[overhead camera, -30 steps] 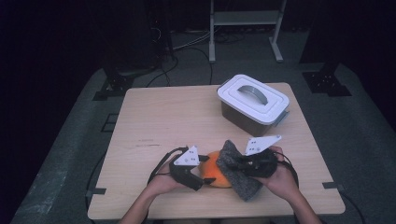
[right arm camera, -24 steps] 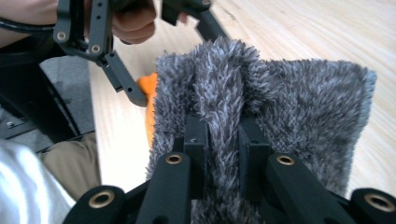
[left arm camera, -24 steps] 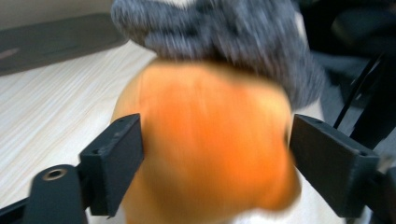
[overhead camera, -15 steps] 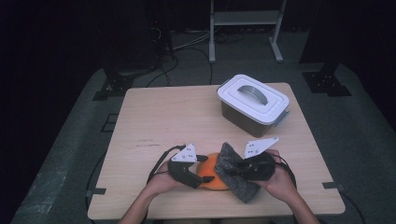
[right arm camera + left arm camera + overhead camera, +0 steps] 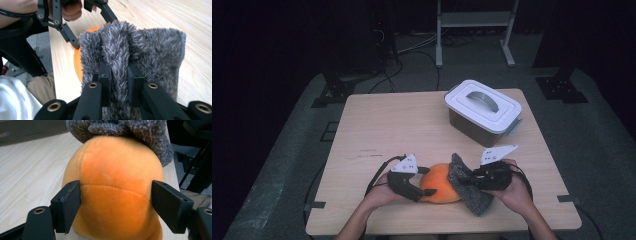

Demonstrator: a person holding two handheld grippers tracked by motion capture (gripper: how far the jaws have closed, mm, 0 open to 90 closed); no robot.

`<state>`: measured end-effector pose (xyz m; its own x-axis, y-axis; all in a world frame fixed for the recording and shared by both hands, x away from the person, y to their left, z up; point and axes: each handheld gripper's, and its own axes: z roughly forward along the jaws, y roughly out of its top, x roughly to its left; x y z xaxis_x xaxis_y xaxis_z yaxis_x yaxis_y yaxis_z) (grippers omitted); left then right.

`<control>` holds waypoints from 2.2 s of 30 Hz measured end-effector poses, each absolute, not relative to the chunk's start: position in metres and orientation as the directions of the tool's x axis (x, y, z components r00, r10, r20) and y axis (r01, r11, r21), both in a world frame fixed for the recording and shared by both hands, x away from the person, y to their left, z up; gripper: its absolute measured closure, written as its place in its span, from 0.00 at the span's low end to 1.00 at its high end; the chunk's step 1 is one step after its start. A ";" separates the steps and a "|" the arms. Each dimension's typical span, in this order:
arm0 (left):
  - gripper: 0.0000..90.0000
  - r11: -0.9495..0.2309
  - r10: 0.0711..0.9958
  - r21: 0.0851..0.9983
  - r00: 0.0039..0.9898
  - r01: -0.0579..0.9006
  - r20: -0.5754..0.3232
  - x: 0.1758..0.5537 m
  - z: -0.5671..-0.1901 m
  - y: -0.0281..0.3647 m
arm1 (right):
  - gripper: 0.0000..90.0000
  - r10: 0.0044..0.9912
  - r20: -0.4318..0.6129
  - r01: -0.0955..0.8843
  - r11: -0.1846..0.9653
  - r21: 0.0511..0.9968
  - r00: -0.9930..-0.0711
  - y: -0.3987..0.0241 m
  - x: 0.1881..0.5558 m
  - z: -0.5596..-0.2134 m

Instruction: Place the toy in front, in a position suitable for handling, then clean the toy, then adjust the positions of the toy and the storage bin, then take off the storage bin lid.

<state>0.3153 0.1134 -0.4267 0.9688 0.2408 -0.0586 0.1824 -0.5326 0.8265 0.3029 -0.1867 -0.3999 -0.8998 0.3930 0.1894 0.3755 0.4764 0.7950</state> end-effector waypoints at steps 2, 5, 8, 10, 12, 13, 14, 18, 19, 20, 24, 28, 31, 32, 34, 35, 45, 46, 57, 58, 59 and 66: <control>0.26 -0.519 0.230 0.834 0.970 0.190 -0.078 0.316 -0.426 0.114 | 0.85 0.391 0.184 0.368 0.472 0.801 -0.902 -0.185 0.303 -0.398; 0.24 -0.519 0.222 0.834 0.972 0.187 -0.080 0.316 -0.425 0.113 | 0.84 0.383 0.171 0.354 0.482 0.802 -0.908 -0.179 0.302 -0.397; 0.24 -0.514 0.219 0.836 0.972 0.190 -0.086 0.316 -0.425 0.115 | 0.84 0.380 0.177 0.356 0.479 0.802 -0.908 -0.179 0.302 -0.398; 0.24 -0.513 0.219 0.836 0.971 0.196 -0.093 0.317 -0.427 0.115 | 0.84 0.379 0.181 0.359 0.475 0.803 -0.907 -0.180 0.302 -0.399; 0.24 -0.514 0.218 0.836 0.972 0.195 -0.093 0.316 -0.427 0.114 | 0.84 0.378 0.187 0.363 0.473 0.802 -0.907 -0.181 0.302 -0.400; 0.24 -0.515 0.219 0.835 0.972 0.194 -0.091 0.316 -0.427 0.114 | 0.84 0.377 0.187 0.363 0.474 0.802 -0.907 -0.181 0.302 -0.401; 0.23 -0.519 0.218 0.833 0.972 0.190 -0.086 0.316 -0.427 0.114 | 0.84 0.377 0.190 0.364 0.472 0.803 -0.907 -0.182 0.302 -0.401; 0.23 -0.531 0.212 0.829 0.975 0.177 -0.073 0.315 -0.426 0.113 | 0.84 0.380 0.177 0.358 0.482 0.800 -0.908 -0.182 0.300 -0.400; 0.23 -0.528 0.214 0.830 0.974 0.181 -0.076 0.315 -0.427 0.113 | 0.84 0.380 0.180 0.360 0.480 0.800 -0.907 -0.182 0.300 -0.400; 0.23 -0.532 0.215 0.827 0.974 0.182 -0.076 0.315 -0.427 0.114 | 0.84 0.380 0.185 0.363 0.476 0.801 -0.906 -0.182 0.301 -0.401; 0.23 -0.531 0.213 0.827 0.974 0.183 -0.079 0.315 -0.428 0.115 | 0.84 0.376 0.195 0.369 0.473 0.800 -0.906 -0.182 0.303 -0.402; 0.23 -0.531 0.214 0.827 0.974 0.184 -0.079 0.315 -0.428 0.115 | 0.84 0.372 0.198 0.369 0.473 0.800 -0.907 -0.182 0.304 -0.402; 0.23 -0.541 0.213 0.822 0.974 0.179 -0.072 0.314 -0.428 0.114 | 0.84 0.376 0.189 0.365 0.478 0.799 -0.907 -0.181 0.302 -0.401; 0.23 -0.544 0.213 0.820 0.975 0.178 -0.070 0.314 -0.429 0.115 | 0.84 0.380 0.186 0.363 0.471 0.804 -0.906 -0.180 0.300 -0.399; 0.23 -0.549 0.207 0.817 0.976 0.175 -0.070 0.314 -0.429 0.116 | 0.85 0.367 0.175 0.341 0.457 0.822 -0.914 -0.179 0.296 -0.393; 0.24 -0.554 0.204 0.814 0.977 0.174 -0.070 0.314 -0.429 0.117 | 0.85 0.364 0.174 0.338 0.456 0.824 -0.915 -0.178 0.295 -0.391; 0.22 -0.530 0.210 0.831 0.976 0.170 -0.065 0.314 -0.427 0.120 | 0.85 0.376 0.184 0.361 0.481 0.799 -0.908 -0.180 0.302 -0.403; 0.21 -0.489 0.214 0.855 0.974 0.169 -0.071 0.314 -0.424 0.118 | 0.85 0.371 0.175 0.351 0.486 0.801 -0.912 -0.178 0.301 -0.403; 0.35 -0.494 0.239 0.850 0.969 0.183 -0.070 0.317 -0.431 0.110 | 0.85 0.374 0.166 0.347 0.494 0.797 -0.913 -0.181 0.302 -0.405; 0.35 -0.494 0.239 0.849 0.968 0.187 -0.073 0.317 -0.431 0.112 | 0.84 0.384 0.168 0.355 0.491 0.795 -0.908 -0.183 0.303 -0.406; 0.35 -0.489 0.239 0.852 0.968 0.190 -0.079 0.318 -0.432 0.112 | 0.85 0.388 0.171 0.359 0.490 0.795 -0.906 -0.184 0.303 -0.406; 0.35 -0.494 0.239 0.846 0.967 0.200 -0.089 0.320 -0.432 0.118 | 0.84 0.380 0.164 0.348 0.487 0.801 -0.910 -0.177 0.302 -0.403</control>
